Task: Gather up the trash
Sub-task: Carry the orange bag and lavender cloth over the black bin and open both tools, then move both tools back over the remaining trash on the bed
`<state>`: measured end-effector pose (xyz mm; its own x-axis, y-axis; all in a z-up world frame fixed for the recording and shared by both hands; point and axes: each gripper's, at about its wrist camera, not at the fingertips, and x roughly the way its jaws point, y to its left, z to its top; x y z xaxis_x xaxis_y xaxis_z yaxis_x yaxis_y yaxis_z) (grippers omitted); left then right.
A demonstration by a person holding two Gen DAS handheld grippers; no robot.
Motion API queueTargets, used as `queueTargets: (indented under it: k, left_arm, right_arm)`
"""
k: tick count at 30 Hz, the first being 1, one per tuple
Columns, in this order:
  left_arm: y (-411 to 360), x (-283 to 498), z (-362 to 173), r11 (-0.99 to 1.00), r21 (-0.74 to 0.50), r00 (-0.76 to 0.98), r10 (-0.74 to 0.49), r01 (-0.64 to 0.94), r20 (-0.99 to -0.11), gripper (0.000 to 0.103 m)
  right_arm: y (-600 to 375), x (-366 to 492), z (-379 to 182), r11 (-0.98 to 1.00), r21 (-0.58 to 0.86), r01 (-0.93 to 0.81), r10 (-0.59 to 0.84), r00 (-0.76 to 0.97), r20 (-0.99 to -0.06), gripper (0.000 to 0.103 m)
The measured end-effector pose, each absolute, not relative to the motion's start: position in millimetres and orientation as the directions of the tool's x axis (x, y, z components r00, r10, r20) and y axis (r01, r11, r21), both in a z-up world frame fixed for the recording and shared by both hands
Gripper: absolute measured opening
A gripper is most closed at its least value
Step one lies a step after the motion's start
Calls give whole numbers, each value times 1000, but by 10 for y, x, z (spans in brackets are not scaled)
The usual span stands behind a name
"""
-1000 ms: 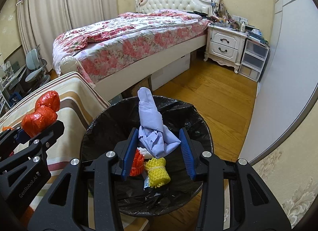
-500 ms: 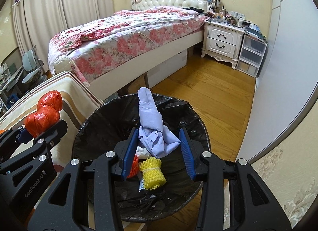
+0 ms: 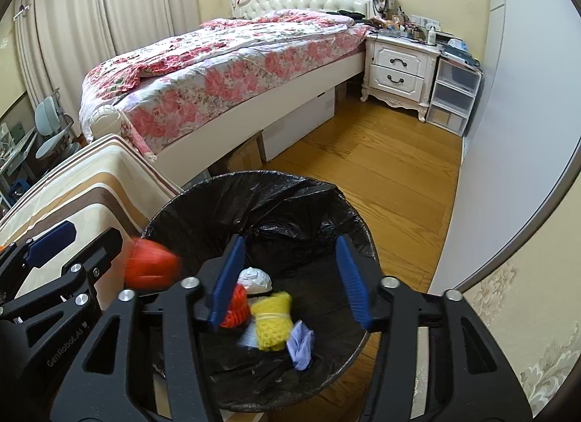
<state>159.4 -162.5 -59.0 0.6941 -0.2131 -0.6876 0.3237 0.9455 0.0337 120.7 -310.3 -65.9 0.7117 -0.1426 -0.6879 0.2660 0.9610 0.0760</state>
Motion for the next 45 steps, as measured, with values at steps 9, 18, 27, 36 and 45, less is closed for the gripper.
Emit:
queueTargets:
  k: [9,18,27,36,45]
  left_arm:
    - [-1613,1576,-556,948,35,700,-208,316,-684,73]
    - [-1404,1466,-429,961,30,716,-184,275,-673,74]
    - [-925,1275,-362,981,57,733,-100,185,-673,74]
    - [-239,1055,-353,997,57,734,-5,59,-679,74]
    - [429,869,-417,996,46,715,86,-76,-694,74]
  right_arm:
    - [-3107,1166,-618,956,69,284,-163,713,-682,57]
    - [-3029,1106,-579,958,71,279,-159,716,-680,61]
    - [-2693,1008,-540,973,81,218,-106,726,-680,64]
    - [-2148,959,-514,991,88,106,-17,728,-685,64]
    - [-1625,931,-524,996,84,-2,60,717,-695,64]
